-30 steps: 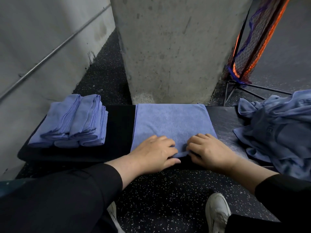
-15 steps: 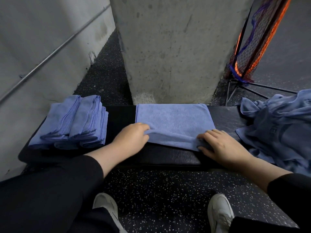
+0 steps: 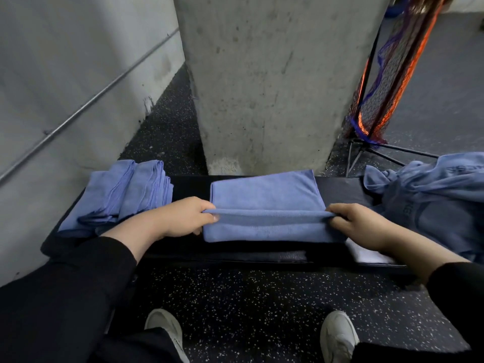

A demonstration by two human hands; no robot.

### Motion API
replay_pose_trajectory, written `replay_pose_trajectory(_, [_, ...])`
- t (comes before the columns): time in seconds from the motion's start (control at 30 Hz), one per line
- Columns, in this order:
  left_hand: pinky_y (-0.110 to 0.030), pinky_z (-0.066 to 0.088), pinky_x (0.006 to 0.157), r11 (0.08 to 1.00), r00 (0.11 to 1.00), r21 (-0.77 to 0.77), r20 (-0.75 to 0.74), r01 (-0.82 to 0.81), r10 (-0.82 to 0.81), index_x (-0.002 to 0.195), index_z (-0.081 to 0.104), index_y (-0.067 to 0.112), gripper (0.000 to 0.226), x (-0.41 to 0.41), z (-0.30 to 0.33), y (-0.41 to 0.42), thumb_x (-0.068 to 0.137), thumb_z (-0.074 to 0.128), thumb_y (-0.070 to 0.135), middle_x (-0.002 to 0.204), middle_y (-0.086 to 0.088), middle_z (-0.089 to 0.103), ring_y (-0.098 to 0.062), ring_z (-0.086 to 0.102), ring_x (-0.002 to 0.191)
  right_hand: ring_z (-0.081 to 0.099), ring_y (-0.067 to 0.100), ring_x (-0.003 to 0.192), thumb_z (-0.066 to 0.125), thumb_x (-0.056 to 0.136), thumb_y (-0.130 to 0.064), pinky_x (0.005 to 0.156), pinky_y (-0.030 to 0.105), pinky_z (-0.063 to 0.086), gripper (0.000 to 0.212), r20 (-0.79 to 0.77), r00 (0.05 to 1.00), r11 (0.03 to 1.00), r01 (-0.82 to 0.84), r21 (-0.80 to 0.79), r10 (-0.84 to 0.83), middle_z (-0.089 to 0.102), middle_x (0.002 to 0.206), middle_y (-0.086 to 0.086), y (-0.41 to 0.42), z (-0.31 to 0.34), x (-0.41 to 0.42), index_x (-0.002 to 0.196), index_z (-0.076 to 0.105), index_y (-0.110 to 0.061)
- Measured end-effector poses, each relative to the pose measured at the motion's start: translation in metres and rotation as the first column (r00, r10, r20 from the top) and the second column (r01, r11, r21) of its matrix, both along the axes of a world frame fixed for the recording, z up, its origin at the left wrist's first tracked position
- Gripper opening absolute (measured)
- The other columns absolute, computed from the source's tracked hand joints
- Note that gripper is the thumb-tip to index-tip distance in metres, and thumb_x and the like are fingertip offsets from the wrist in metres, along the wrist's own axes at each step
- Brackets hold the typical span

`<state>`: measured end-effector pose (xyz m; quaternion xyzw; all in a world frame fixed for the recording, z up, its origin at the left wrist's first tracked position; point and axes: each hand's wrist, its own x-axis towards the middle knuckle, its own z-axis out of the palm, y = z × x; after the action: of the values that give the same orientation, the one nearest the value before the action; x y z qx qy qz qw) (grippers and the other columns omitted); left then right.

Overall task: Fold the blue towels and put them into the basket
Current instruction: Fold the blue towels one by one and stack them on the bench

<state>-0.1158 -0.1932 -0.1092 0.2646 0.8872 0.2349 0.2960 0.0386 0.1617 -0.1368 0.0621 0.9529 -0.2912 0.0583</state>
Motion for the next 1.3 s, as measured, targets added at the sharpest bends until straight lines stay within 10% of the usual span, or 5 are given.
replay_pose_trajectory(0.27, [-0.033,0.056,0.074,0.996,0.946,0.047,0.318,-0.078,0.059,0.076,0.069,0.022,0.026,0.011,0.013,-0.015,0.099,0.058,0.018,0.064,0.004,0.064,-0.013,0.061,0.066,0.050,0.007,0.061,0.068,0.093,-0.016,0.060,0.028,0.047,0.008,0.221,0.975,0.934,0.091,-0.345,-0.014,0.059,0.064,-0.007,-0.003,0.020,0.011,0.087,0.073,-0.013])
replay_pose_trajectory(0.67, [-0.032,0.057,0.068,0.915,0.914,0.097,0.160,-0.391,0.373,0.095,0.066,0.003,0.020,-0.024,-0.018,0.021,0.096,0.051,0.016,0.082,-0.009,0.063,-0.019,0.060,0.073,0.057,0.008,0.065,0.054,0.092,-0.008,0.058,0.022,0.041,0.020,-0.071,0.944,0.946,0.322,-0.013,-0.323,0.067,0.085,-0.005,0.001,-0.007,-0.059,0.099,0.068,-0.019])
replay_pose_trajectory(0.9, [-0.038,0.054,0.060,0.895,0.897,0.051,0.038,-0.442,0.441,0.071,0.051,0.012,0.020,-0.045,-0.032,0.040,0.091,0.049,0.011,0.068,-0.009,0.054,-0.024,0.054,0.061,0.062,0.031,0.108,0.051,0.095,-0.016,0.075,0.028,0.037,0.022,-0.108,0.920,0.912,0.389,0.130,-0.377,0.071,0.112,0.008,0.005,-0.027,-0.084,0.111,0.066,-0.019])
replay_pose_trajectory(1.1, [-0.040,0.050,0.081,0.942,0.805,-0.051,-0.536,-0.331,0.254,0.129,0.056,0.020,0.037,-0.047,-0.041,0.050,0.098,0.059,0.040,0.122,-0.005,0.056,-0.028,0.059,0.105,0.057,0.041,0.104,0.062,0.094,-0.027,0.079,0.043,0.046,0.025,-0.272,0.893,0.872,0.425,0.242,-0.360,0.058,0.112,0.016,0.000,-0.032,-0.087,0.113,0.060,-0.010])
replay_pose_trajectory(1.3, [-0.041,0.030,0.114,0.988,0.769,-0.071,-0.621,0.137,-0.151,0.148,0.045,0.024,0.045,-0.005,-0.065,0.086,0.104,0.044,0.033,0.155,0.002,0.039,-0.022,0.038,0.140,0.060,0.035,0.114,0.045,0.095,-0.030,0.091,0.049,0.050,0.037,-0.429,0.901,0.931,0.213,0.296,-0.069,0.062,0.126,0.009,-0.071,-0.032,-0.077,0.122,0.065,-0.013])
